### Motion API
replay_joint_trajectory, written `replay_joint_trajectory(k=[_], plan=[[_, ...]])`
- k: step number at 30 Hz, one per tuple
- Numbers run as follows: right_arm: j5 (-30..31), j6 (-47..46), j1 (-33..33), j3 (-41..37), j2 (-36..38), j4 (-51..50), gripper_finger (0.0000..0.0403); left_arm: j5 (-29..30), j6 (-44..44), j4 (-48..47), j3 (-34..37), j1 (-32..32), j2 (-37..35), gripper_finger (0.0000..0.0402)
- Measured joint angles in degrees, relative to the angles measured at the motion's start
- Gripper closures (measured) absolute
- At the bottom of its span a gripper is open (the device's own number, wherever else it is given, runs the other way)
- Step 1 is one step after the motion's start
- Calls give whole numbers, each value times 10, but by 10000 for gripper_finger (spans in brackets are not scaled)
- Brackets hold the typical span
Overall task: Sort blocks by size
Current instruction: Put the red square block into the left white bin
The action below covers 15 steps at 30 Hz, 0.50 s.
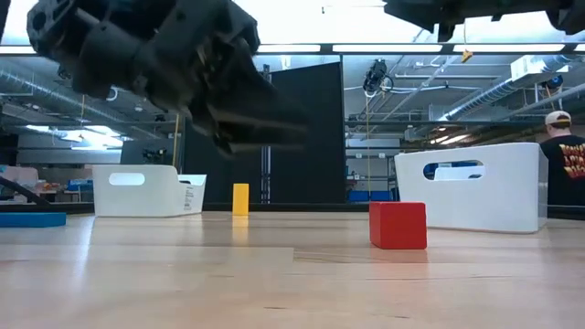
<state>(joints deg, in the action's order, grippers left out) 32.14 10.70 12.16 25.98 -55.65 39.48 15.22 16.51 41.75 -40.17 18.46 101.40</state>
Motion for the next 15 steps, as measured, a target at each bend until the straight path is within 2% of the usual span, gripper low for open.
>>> replay_joint_trajectory(k=[5,15], plan=[[0,-14,10,0,2,-35,245,3,5,54,-28,18,82,183],[0,-41,36,0,-2,-69,245,32,-43,54,-89,37,168,153]])
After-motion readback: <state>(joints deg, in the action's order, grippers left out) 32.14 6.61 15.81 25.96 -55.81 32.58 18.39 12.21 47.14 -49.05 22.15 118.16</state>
